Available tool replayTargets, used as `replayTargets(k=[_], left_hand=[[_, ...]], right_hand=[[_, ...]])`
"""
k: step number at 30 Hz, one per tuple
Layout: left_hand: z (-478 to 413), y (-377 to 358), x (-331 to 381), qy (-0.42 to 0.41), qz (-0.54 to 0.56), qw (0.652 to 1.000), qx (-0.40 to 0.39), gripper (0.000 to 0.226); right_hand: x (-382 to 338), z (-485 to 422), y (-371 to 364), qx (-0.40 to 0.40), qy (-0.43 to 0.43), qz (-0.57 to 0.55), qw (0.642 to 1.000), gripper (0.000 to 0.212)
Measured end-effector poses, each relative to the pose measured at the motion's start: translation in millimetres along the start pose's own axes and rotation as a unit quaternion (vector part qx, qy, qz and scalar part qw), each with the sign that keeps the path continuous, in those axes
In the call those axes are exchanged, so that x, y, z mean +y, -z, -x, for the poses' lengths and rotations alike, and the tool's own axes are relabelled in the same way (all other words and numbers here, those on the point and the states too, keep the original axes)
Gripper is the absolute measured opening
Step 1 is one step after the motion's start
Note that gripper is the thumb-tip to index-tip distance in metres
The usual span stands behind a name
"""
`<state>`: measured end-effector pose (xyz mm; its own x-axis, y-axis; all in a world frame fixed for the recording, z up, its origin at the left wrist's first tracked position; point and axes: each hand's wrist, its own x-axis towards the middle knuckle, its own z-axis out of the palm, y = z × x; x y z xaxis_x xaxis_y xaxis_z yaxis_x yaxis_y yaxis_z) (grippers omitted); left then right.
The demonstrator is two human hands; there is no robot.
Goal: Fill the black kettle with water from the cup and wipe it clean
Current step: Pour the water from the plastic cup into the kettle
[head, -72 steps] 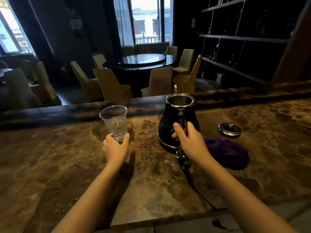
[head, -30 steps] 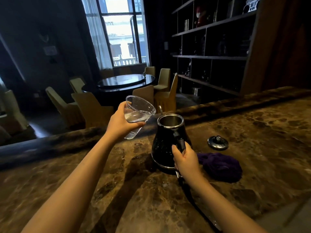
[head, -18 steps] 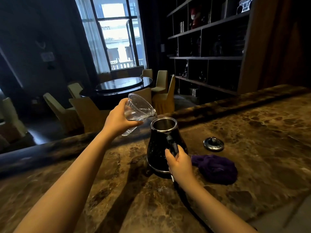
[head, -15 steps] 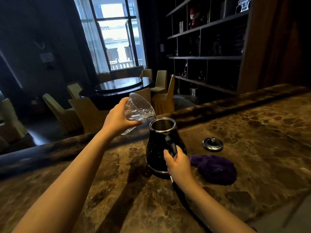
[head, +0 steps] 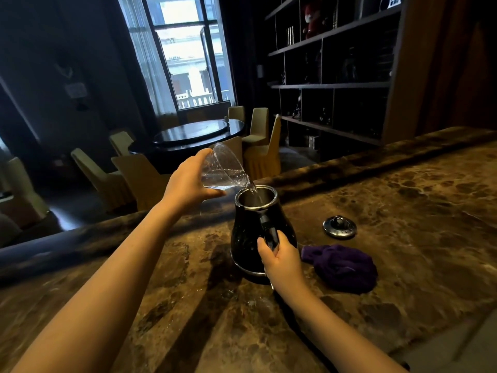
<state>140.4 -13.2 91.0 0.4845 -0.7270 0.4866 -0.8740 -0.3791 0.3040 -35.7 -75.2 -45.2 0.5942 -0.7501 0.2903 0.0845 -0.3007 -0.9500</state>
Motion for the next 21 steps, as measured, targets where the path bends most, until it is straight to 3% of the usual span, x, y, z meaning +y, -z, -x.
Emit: replayTargets(k=[21], left_hand=[[1.1, 0.3, 4.7, -0.026, -0.082, 0.996, -0.013, 0.091]], right_hand=[[-1.5, 1.2, 1.2, 0.001, 0.000, 0.016, 1.000, 0.017]])
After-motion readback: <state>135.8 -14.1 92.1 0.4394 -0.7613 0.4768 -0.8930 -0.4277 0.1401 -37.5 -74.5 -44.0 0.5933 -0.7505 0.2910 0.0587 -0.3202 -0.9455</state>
